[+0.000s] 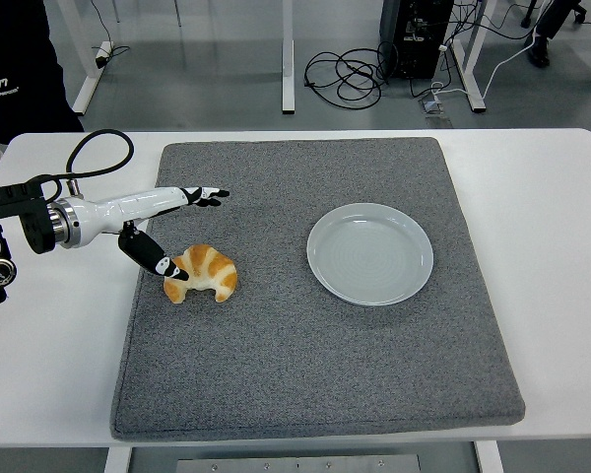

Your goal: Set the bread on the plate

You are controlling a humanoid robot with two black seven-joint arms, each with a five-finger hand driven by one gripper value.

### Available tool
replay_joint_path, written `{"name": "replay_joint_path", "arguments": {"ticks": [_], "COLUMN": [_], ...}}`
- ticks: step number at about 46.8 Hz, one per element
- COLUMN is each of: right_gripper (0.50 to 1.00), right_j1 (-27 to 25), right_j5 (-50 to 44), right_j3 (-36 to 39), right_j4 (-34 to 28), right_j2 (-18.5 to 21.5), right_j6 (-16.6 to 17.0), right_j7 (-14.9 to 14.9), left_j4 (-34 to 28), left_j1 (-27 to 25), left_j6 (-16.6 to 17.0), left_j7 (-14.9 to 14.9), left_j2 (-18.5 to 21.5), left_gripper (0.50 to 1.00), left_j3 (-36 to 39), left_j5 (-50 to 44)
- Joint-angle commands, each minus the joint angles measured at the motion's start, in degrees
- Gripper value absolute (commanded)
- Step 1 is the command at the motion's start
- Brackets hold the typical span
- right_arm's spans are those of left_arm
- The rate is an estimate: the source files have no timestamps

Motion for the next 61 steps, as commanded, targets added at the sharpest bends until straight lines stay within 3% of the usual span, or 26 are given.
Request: {"name": "replay_joint_path", "arguments": {"ticks": [1,13,23,32,47,54,61], "right_gripper": [1.0,1.0,1.0,1.0,1.0,1.0,1.0], "right_j1": [0.0,0.0,0.0,0.0,0.0,0.0,0.0], "right_j5": [0.0,0.0,0.0,0.0,0.0,0.0,0.0], "right_j3": [0.0,0.0,0.0,0.0,0.0,0.0,0.0], "right_j4": [0.0,0.0,0.0,0.0,0.0,0.0,0.0], "right_j2": [0.0,0.0,0.0,0.0,0.0,0.0,0.0], "right_j6": [0.0,0.0,0.0,0.0,0.0,0.0,0.0], "right_j7": [0.0,0.0,0.0,0.0,0.0,0.0,0.0], "left_j4": [0.0,0.3,1.0,2.9,6.6,8.9,10.4], "left_j1": [0.2,2.6,4.2,4.5,5.0,4.9,4.9], "left_j6": [0.0,0.7,4.4,6.6,10.0,11.7,13.0], "left_j7": [-0.5,-0.6,-0.9,-4.5,-5.2,-7.6,-8.5], "left_j2": [-0.4,-1.9,-2.2,-3.0,-4.9,-6.5,-7.6], "left_gripper": [0.978,0.977,0.972,0.971,0.969,0.968,0.884], "left_j3": [0.1,0.2,0.7,1.1,3.9,5.5,6.2], "left_j5": [0.1,0.9,3.2,5.2,5.2,5.1,5.2]}}
